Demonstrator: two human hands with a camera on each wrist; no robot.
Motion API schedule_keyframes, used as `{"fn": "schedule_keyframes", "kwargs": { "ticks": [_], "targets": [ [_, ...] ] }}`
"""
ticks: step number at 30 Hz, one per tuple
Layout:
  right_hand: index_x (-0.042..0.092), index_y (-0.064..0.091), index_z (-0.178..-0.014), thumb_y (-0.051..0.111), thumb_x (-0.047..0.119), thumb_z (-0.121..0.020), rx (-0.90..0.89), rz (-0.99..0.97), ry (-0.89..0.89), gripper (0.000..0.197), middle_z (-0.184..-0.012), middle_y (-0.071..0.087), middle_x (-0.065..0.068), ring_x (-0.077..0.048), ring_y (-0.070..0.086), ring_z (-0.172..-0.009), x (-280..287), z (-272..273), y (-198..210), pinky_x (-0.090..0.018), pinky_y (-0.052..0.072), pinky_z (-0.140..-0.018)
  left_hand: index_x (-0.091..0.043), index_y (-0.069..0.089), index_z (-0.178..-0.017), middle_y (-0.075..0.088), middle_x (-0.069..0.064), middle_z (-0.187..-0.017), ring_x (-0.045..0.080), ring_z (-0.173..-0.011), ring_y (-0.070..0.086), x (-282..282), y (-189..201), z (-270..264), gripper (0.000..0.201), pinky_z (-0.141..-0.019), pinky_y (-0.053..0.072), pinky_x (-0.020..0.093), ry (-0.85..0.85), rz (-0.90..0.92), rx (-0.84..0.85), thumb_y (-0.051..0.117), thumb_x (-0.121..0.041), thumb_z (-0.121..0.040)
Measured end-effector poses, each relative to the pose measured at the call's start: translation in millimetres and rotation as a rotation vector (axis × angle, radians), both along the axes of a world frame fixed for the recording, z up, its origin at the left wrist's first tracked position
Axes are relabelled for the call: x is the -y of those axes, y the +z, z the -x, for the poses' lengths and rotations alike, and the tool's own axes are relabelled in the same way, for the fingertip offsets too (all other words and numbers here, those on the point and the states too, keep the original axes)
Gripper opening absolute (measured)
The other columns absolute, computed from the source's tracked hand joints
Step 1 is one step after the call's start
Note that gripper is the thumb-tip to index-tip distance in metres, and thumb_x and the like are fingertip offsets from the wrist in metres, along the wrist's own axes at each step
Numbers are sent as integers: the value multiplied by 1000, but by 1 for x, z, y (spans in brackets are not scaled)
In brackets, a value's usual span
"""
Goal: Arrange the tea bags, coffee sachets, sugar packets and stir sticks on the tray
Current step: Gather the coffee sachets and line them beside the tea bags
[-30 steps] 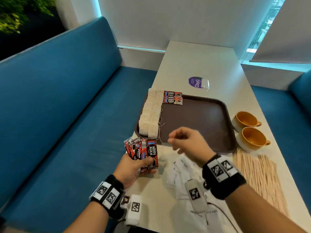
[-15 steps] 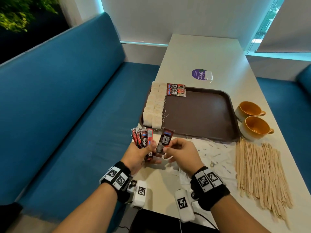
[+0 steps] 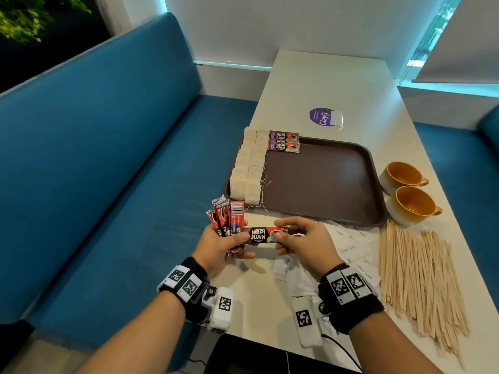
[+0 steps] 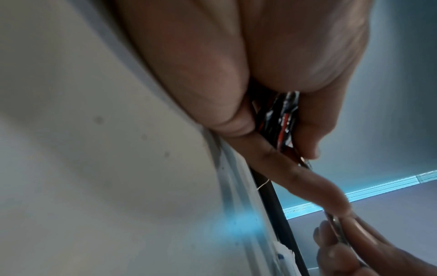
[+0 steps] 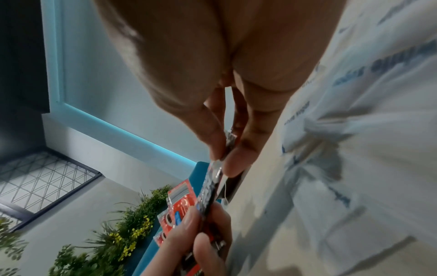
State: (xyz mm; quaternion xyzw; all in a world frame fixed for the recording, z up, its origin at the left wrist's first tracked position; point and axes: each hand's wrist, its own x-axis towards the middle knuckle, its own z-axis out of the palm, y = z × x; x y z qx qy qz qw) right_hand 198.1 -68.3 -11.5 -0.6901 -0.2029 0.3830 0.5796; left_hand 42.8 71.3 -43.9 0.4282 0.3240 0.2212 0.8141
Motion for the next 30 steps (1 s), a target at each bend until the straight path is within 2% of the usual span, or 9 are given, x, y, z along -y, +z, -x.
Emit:
{"fn": "schedule_keyframes", "kwargs": {
  "ticks": [3,6,9,13,19,22,25,28,30],
  "targets": [
    [7,77,-100,77,-5,-84,-6,-15,19,21,-87,74,-21,-28,71,-66,-2,-8,7,-35,62,-69,4,60,-115,70,26,-108,40,-92,72,-1,1,0,36,-56,62,40,-19,-8,24,74,-4,-83],
    [5,77,-99,74,-11,-83,14,-73,-18,23,-88,74,-24,-29,70,-66,-8,-29,19,-34,64,-68,5,58,-117,68,26,-100,43,-92,70,-5,-4,2,33,-61,63,46,-49,38,114,72,-9,-90],
    [6,78,-99,76,-10,-81,66,-116,-87,24,-86,70,-22,-31,72,-68,-26,-64,34,-33,64,-68,4,55,-120,64,24,-96,46,-93,69,-8,-6,2,38,-62,62,49,-52,81,149,67,-7,-86],
    [3,74,-104,77,-7,-82,91,-124,-142,24,-96,71,-27,-28,65,-64,-69,-123,49,-27,63,-63,5,56,-121,64,25,-101,50,-97,68,-7,-6,1,43,-60,62,48,-28,65,120,70,-9,-83],
    [10,74,-106,80,2,-83,200,47,-125,25,-102,75,-13,-23,68,-80,-130,-189,42,-30,64,-73,4,61,-116,66,26,-104,50,-97,69,-7,-4,-2,38,-59,62,47,-16,55,69,71,-12,-83],
    [8,73,-113,81,2,-82,217,161,-127,32,-102,74,-12,-20,71,-78,-154,-207,23,-31,64,-73,3,62,-114,66,26,-104,52,-97,68,-8,-5,-1,35,-59,61,48,-11,65,71,71,-11,-83],
    [7,73,-109,85,4,-80,172,243,-144,32,-99,74,-14,-20,71,-77,-171,-217,9,-30,63,-72,2,63,-113,66,30,-106,52,-97,68,-7,-5,-1,34,-60,61,50,-15,62,58,71,-11,-83],
    [9,73,-96,86,8,-79,145,283,-136,21,-96,74,-15,-21,71,-76,-182,-223,4,-32,63,-75,8,58,-116,60,43,-110,46,-84,72,-8,-3,0,42,-56,60,46,-42,49,31,71,-13,-82],
    [10,73,-91,87,8,-78,153,322,-137,19,-94,75,-14,-20,72,-74,-187,-225,3,-30,63,-70,10,57,-117,58,45,-108,40,-73,73,-7,-1,0,44,-52,58,42,-41,41,20,71,-14,-82]
  ]
}}
